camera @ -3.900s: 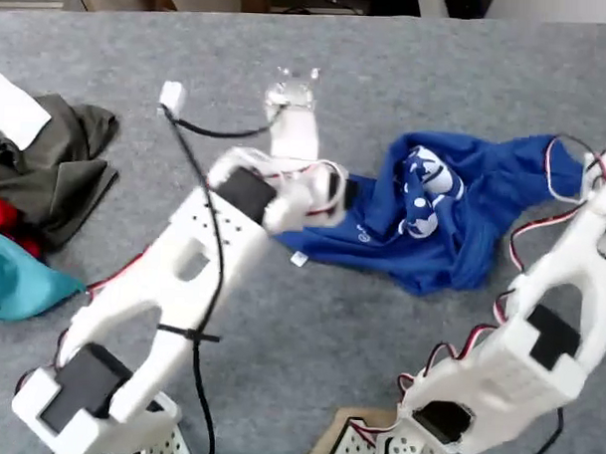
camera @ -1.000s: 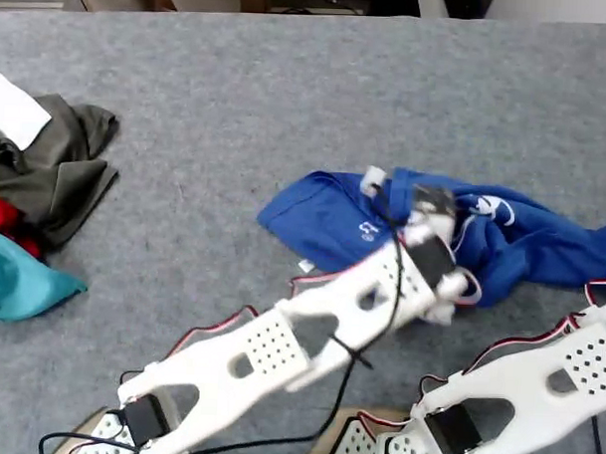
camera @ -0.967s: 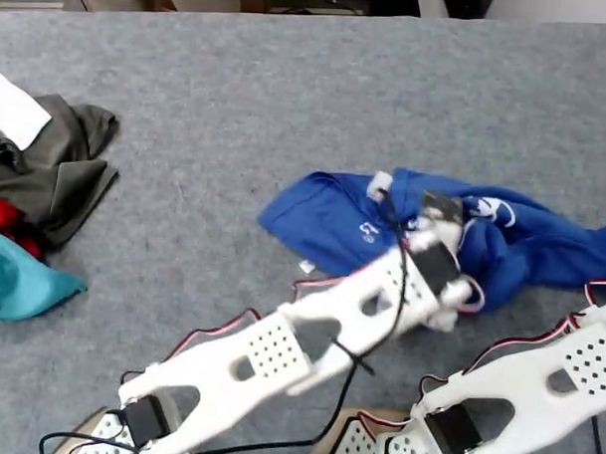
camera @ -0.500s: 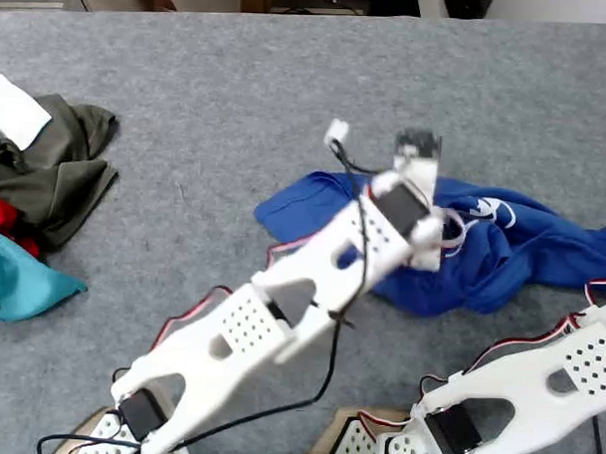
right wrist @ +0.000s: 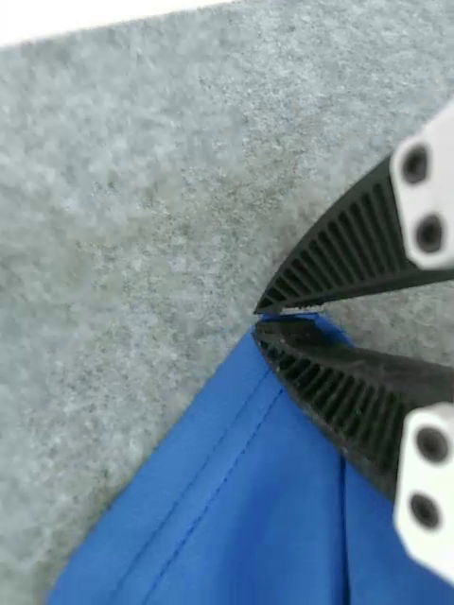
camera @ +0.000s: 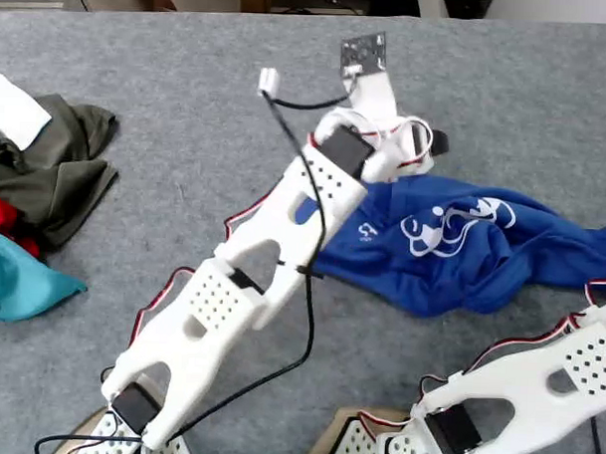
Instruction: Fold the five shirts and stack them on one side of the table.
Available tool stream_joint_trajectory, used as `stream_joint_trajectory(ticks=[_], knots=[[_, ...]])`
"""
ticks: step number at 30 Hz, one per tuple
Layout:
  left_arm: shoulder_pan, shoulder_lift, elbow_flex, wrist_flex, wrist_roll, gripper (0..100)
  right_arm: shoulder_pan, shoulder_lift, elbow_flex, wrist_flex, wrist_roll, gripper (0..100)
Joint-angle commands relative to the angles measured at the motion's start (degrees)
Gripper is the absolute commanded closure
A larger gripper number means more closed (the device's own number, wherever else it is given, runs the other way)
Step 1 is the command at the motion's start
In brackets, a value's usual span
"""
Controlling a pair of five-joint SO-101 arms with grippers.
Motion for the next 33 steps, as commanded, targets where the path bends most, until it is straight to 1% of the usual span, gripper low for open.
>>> stream_joint_trajectory(ticks=[1, 4, 10, 18, 24, 28, 30, 33], knots=[[-0.7, 2.9, 2.8, -8.8, 0.6, 73, -0.5, -0.5, -2.4, 0.5, 0.6, 99.4], [-0.7, 7.8, 4.5, -12.9, 0.6, 73, -0.7, -0.5, -2.4, 0.5, 0.6, 99.4], [-1.1, 12.9, 4.6, -18.3, 0.4, 81, -1.5, -0.7, -2.5, 1.1, 0.5, 99.4], [0.4, 12.9, 4.6, -13.2, 0.5, 83, -1.5, -0.7, -2.9, 2.5, 0.5, 99.4], [0.9, 12.9, 4.6, -14.1, 0.3, 97, -1.5, -0.7, -2.9, 2.5, 0.5, 99.4], [1.1, 12.8, 4.5, -15.4, -0.1, 98, -1.4, -0.8, -2.9, 2.5, 0.5, 99.4], [1.1, 12.7, 1.8, -15.1, -0.1, 98, -1.5, -1.4, -3.0, 2.5, 0.5, 99.4], [0.5, 12.7, -7.0, -12.4, -0.1, 98, -1.6, -3.9, -2.6, 2.6, 0.4, 99.4]])
